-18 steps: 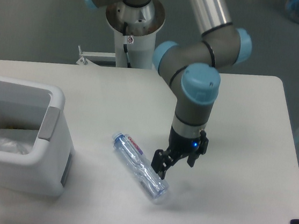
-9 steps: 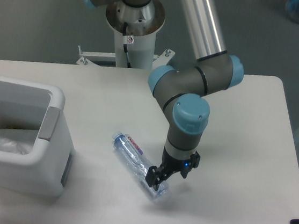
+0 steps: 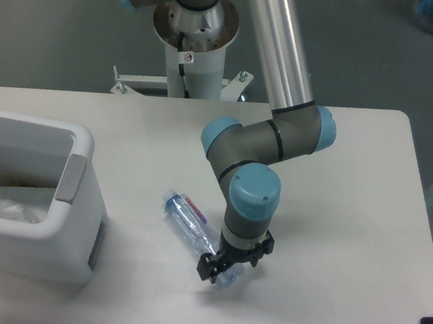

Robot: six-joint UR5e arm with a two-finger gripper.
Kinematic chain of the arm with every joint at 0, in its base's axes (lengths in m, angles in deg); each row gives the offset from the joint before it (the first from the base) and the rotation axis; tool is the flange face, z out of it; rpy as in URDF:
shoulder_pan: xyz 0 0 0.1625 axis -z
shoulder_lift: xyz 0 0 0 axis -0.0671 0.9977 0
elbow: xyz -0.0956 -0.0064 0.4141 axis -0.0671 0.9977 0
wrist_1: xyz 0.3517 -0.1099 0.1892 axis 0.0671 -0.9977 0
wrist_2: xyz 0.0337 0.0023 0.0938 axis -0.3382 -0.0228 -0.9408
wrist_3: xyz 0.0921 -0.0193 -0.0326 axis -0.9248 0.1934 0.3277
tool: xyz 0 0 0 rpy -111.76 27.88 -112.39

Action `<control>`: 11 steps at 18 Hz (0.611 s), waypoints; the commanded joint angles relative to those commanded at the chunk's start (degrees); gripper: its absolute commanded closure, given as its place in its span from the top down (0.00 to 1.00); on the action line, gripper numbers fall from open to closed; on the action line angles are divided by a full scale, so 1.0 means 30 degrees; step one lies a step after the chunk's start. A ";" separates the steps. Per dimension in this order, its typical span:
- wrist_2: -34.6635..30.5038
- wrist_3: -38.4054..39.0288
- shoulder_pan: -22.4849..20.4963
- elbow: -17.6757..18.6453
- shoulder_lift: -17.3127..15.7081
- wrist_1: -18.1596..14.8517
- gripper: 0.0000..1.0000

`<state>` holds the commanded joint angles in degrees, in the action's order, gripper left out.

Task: Place the trash in the trash can
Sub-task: 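Lower the gripper around the water bottle and close on it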

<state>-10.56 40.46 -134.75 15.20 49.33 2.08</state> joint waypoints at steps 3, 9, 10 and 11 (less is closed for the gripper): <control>0.0000 0.0029 0.0000 0.0000 0.0000 -0.0029 0.79; -0.0029 0.0117 0.0029 0.0029 0.0029 -0.0029 0.63; -0.0029 0.0088 0.0029 0.0000 0.0030 -0.0029 0.63; -0.0029 0.0059 0.0029 0.0000 -0.0115 -0.0029 0.58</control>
<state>-10.65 40.63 -134.67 15.20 48.98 1.99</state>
